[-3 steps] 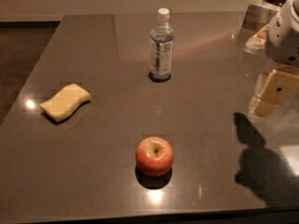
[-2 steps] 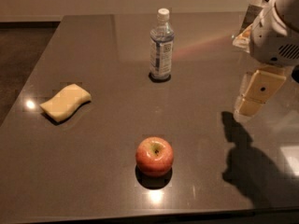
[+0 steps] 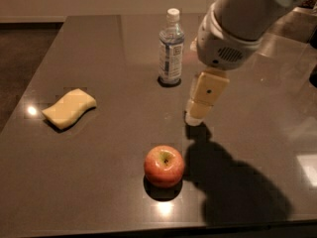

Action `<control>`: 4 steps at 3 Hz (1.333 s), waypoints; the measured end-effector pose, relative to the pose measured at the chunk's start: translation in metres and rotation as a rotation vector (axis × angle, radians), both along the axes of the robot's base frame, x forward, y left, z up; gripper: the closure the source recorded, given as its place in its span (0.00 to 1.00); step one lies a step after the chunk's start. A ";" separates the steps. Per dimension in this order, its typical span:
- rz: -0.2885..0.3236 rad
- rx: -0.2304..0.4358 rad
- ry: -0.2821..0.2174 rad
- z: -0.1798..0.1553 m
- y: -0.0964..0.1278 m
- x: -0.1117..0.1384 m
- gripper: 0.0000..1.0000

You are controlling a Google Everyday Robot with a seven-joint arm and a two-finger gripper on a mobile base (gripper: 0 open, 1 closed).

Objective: Pick sponge

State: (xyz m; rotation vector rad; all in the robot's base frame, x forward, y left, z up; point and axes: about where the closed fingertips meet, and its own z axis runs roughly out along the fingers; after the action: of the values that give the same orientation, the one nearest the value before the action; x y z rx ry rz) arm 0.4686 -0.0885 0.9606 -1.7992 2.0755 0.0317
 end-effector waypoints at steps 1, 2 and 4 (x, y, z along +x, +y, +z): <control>0.061 0.087 0.076 -0.015 0.071 0.025 0.00; 0.111 0.127 0.131 -0.032 0.125 0.045 0.00; 0.189 0.121 0.173 -0.072 0.230 0.062 0.00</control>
Offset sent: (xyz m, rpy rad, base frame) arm 0.0718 0.1951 -0.0548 0.1778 0.2107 0.1784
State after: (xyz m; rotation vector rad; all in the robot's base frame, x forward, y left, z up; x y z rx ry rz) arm 0.5304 0.1419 0.8882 -1.9709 1.9607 0.3690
